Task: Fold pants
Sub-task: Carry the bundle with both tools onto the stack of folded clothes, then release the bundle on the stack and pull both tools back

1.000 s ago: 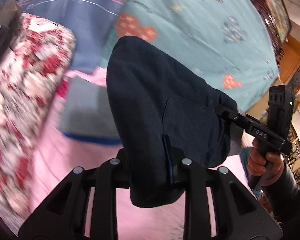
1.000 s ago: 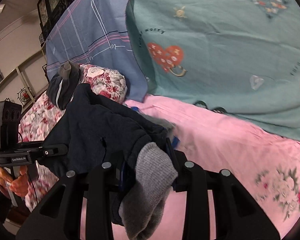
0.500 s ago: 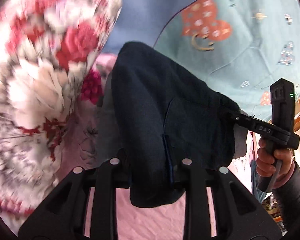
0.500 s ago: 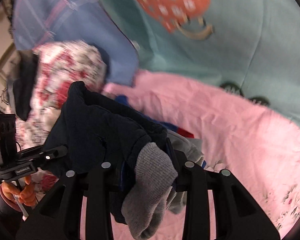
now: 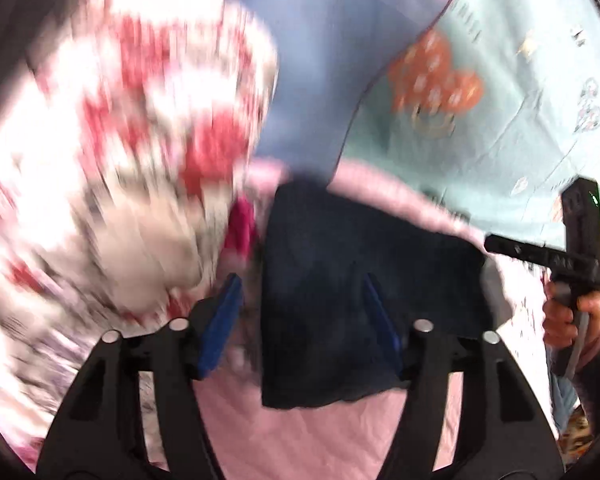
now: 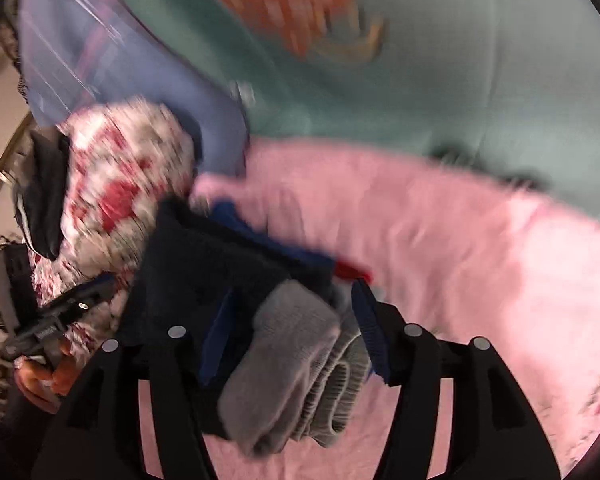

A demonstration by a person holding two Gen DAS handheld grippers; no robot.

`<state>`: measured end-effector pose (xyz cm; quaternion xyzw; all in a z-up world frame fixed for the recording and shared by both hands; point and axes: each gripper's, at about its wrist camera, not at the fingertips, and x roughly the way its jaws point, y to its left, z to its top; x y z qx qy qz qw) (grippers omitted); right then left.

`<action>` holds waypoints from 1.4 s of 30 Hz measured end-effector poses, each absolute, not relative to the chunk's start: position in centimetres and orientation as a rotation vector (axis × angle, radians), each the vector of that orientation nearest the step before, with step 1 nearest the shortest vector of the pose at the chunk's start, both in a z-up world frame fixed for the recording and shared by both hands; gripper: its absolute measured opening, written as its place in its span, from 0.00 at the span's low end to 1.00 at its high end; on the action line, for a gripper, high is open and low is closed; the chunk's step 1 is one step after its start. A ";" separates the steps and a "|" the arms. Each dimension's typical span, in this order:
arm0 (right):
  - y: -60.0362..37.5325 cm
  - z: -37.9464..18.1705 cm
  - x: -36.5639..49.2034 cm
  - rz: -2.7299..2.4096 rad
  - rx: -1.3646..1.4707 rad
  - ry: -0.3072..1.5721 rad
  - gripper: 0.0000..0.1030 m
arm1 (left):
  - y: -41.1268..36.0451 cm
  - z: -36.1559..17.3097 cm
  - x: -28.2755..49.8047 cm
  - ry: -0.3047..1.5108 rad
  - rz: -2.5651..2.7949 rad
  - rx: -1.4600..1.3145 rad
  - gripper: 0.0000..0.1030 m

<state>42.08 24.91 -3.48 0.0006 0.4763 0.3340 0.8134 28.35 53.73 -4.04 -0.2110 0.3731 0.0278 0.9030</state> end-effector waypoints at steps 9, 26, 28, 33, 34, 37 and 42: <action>28.0 -4.7 37.8 0.818 -0.051 0.888 0.35 | 48.4 -7.9 34.4 0.822 -0.012 -0.320 0.67; 25.9 -4.3 34.4 0.801 -0.053 0.836 0.35 | 43.9 -8.1 31.4 0.823 0.004 -0.294 0.81; 25.9 -7.5 34.5 0.739 -0.105 0.915 0.35 | 43.0 -10.8 31.7 0.873 0.028 -0.264 0.82; 25.8 -8.2 34.2 0.738 -0.084 0.937 0.44 | 41.5 -10.4 32.2 0.899 0.086 -0.203 0.85; 25.4 -7.1 34.1 0.741 -0.039 0.954 0.44 | 41.7 -9.6 31.9 0.915 0.091 -0.228 0.85; 24.3 -4.2 32.4 0.710 -0.009 0.918 0.56 | 42.3 -7.4 29.7 0.918 0.135 -0.234 0.91; 22.8 -0.2 26.9 0.634 -0.048 0.870 0.81 | 40.8 -2.9 25.2 0.879 0.170 -0.216 0.97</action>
